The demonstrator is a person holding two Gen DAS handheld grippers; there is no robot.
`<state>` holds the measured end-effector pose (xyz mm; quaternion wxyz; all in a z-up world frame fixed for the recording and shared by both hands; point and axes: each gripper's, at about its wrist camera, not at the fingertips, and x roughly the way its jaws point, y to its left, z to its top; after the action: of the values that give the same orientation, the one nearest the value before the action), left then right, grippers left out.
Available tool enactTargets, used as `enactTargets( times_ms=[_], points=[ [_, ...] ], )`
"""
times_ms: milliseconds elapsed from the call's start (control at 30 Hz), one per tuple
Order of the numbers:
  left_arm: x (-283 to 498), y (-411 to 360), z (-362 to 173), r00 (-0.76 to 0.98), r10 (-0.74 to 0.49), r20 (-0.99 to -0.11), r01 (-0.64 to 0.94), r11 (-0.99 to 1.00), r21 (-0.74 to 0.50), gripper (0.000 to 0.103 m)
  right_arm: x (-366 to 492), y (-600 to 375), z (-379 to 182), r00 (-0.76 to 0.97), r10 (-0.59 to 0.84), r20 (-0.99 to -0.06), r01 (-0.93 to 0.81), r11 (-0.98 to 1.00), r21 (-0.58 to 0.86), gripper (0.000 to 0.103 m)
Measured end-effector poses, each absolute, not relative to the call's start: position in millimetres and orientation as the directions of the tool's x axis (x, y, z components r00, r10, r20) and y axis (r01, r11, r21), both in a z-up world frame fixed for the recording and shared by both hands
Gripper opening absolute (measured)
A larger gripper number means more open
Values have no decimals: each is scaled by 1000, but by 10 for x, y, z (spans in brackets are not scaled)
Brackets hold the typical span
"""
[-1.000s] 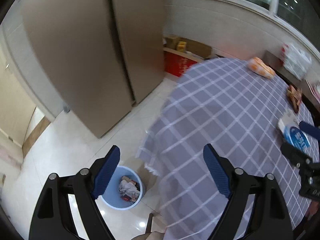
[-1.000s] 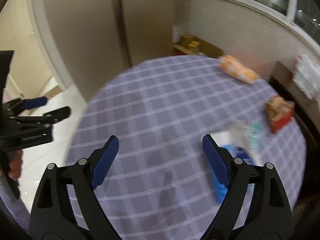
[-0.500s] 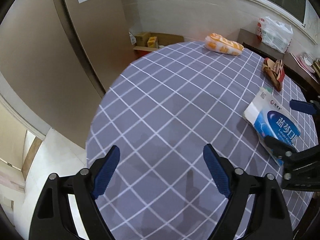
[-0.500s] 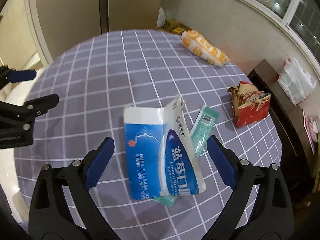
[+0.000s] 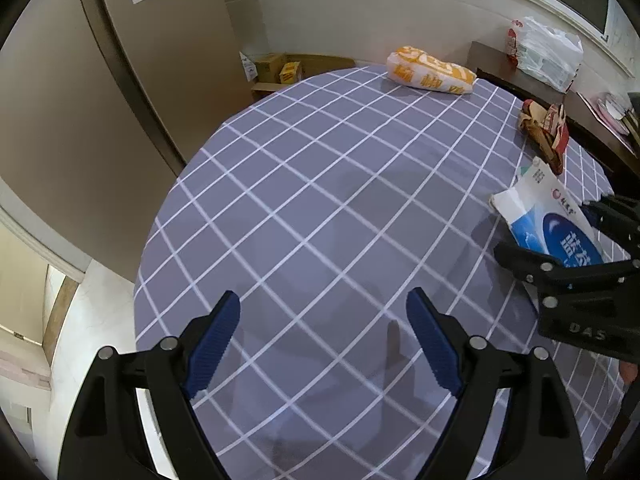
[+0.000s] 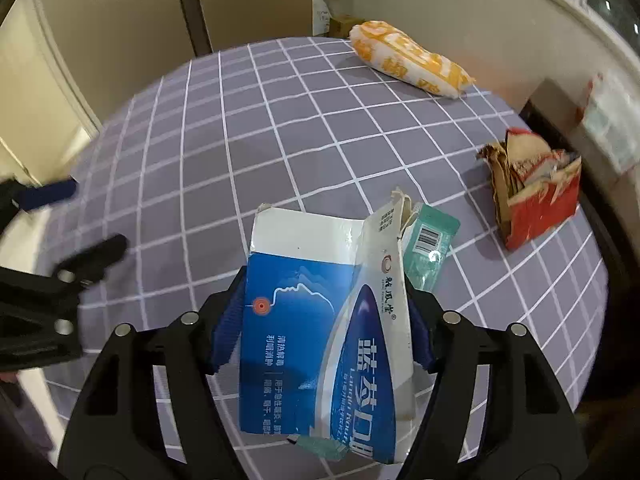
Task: Collect trash
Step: 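Grasp the teal package with the left tool while the right tool holds the box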
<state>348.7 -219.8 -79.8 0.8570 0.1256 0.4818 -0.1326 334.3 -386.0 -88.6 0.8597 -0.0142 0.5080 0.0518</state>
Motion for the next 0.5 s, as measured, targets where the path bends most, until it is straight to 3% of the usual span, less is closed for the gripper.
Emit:
enactTargets(
  times_ms=[267, 500],
  points=[
    [3476, -2702, -708, 480, -175, -860, 427, 902, 56, 85, 3138, -4331, -604, 531, 84, -843, 10, 994, 106, 67],
    [3340, -3348, -743, 434, -231, -871, 528, 848, 39, 87, 2942, -4797, -479, 554, 12, -832, 110, 990, 88, 67]
  ],
)
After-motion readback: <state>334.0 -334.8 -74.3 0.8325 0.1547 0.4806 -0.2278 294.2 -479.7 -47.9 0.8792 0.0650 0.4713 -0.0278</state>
